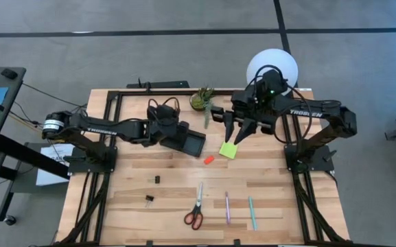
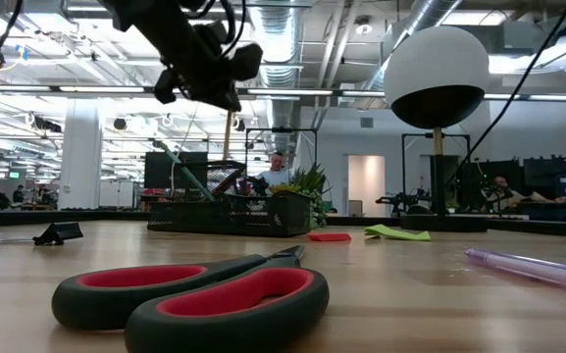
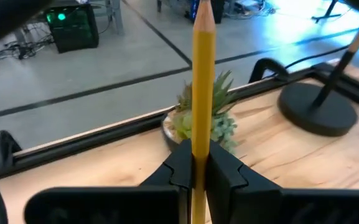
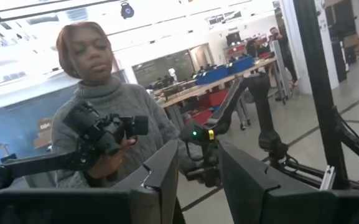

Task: Pick and place office supplies into organizer
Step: Put the yellow pencil into the black desk organizer

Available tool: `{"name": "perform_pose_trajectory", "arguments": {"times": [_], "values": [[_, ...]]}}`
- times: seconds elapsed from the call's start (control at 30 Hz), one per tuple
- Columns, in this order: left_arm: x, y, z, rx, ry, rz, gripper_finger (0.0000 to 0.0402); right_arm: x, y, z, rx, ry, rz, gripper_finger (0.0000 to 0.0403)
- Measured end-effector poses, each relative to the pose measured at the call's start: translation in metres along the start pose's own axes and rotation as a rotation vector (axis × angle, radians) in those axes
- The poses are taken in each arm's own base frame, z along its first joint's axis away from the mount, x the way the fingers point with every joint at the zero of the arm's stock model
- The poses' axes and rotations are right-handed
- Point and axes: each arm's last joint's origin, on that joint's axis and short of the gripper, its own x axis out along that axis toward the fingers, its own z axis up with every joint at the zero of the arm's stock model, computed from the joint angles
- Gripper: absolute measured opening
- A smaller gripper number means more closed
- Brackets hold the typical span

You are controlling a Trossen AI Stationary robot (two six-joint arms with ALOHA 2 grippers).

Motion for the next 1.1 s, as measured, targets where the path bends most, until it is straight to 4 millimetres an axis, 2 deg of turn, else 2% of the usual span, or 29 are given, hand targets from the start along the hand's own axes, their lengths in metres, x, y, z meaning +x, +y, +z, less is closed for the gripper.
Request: {"name": "perform_pose_trajectory", "arguments": {"times": [0.1,0.33,0.63,0.83,1.1], "values": [[0.003,0.004,-0.009,-0.005,0.021,0.005,0.0007,0.000,0.000,0.000,0.001,0.000,0.000,0.0107],[0.017,0.000,-0.035,-0.051,0.052,-0.004,0.0009,0.000,0.000,0.000,0.000,0.001,0.001,0.0107],[0.034,-0.012,-0.060,-0.059,0.127,-0.059,0.0088,0.000,0.000,0.000,0.000,0.003,0.004,0.0107],[0.032,-0.010,-0.057,-0.050,0.125,-0.060,0.0118,0.000,0.000,0.000,0.001,0.004,0.004,0.0107],[0.015,-0.009,-0.026,-0.019,0.143,-0.054,0.0136,0.001,0.000,-0.001,0.008,0.007,0.005,0.0107]]}}
